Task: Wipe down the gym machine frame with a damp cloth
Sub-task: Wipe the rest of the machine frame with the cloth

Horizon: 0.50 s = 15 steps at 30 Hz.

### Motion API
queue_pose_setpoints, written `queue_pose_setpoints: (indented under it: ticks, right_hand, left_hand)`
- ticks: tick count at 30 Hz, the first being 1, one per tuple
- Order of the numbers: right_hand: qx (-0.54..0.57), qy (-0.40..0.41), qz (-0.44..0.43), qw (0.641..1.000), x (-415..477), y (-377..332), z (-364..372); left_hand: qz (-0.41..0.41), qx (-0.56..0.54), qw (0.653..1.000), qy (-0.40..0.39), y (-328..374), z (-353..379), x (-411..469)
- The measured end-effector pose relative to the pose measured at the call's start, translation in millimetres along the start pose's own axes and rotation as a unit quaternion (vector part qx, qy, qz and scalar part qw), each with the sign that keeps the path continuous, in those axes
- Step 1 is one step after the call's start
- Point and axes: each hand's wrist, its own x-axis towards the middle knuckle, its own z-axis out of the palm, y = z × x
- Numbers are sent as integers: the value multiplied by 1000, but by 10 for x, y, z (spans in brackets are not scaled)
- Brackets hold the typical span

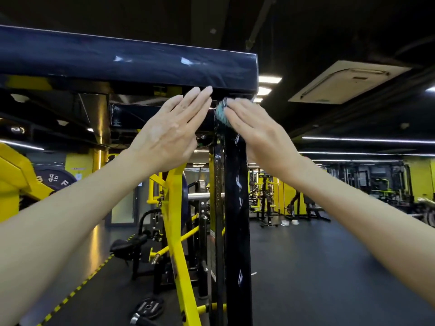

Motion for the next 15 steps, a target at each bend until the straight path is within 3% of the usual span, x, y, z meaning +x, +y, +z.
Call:
queue_pose_setpoints:
  ticks: [5, 15]
  right_hand:
    - [-30, 79, 53, 995, 432, 191, -43]
    - [18, 92, 197, 976, 695, 149, 247]
  left_hand:
    - [-60, 6, 998, 7, -136, -6, 74]
    - [-134, -9, 991, 27, -148, 142, 92]
